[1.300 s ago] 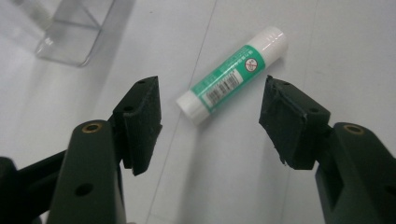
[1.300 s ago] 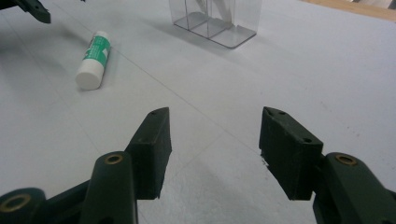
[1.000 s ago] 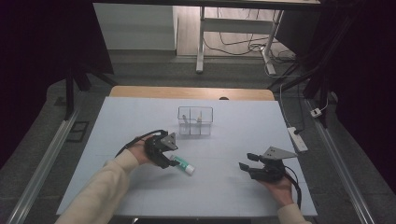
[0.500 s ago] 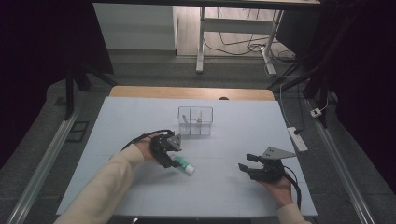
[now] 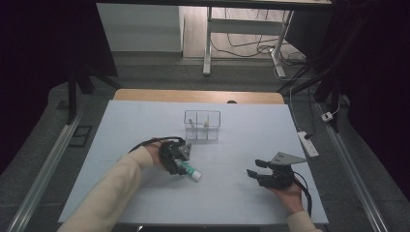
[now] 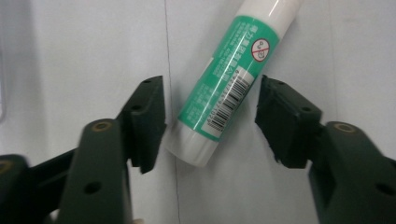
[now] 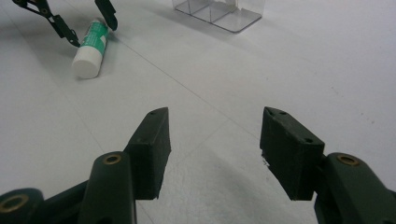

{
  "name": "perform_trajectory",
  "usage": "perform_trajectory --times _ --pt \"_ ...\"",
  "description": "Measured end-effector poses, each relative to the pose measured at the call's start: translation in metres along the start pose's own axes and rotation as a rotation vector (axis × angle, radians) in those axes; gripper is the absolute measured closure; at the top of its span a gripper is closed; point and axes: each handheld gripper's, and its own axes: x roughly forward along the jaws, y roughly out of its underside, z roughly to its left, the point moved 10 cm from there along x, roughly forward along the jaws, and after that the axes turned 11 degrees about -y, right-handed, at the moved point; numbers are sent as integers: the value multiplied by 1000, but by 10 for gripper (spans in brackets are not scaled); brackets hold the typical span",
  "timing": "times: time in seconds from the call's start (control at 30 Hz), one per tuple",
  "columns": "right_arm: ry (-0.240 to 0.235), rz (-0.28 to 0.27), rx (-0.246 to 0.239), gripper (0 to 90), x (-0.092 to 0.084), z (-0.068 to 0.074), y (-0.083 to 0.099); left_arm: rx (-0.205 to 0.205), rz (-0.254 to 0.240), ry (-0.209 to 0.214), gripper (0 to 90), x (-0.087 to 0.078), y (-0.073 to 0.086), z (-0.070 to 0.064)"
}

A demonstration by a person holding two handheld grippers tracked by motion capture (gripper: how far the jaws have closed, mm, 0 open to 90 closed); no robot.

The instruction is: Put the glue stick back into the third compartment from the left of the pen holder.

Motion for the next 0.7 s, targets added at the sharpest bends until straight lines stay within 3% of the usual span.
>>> perform_trajectory --times 0.1,0.2,0.33,0.5,0.7 --pt "5 1 0 422 0 -1 0 32 8 -5 520 3 2 0" --pt "0 -1 1 422 0 0 0 53 -7 35 634 3 3 -3" --pt "2 -4 2 422 -1 0 -1 64 -15 35 656 2 3 -3" --pt "2 -5 -1 422 -1 0 -1 39 -16 36 658 1 3 -4" --pt "1 -7 0 422 -1 0 -1 -30 -53 20 660 -7 4 -4"
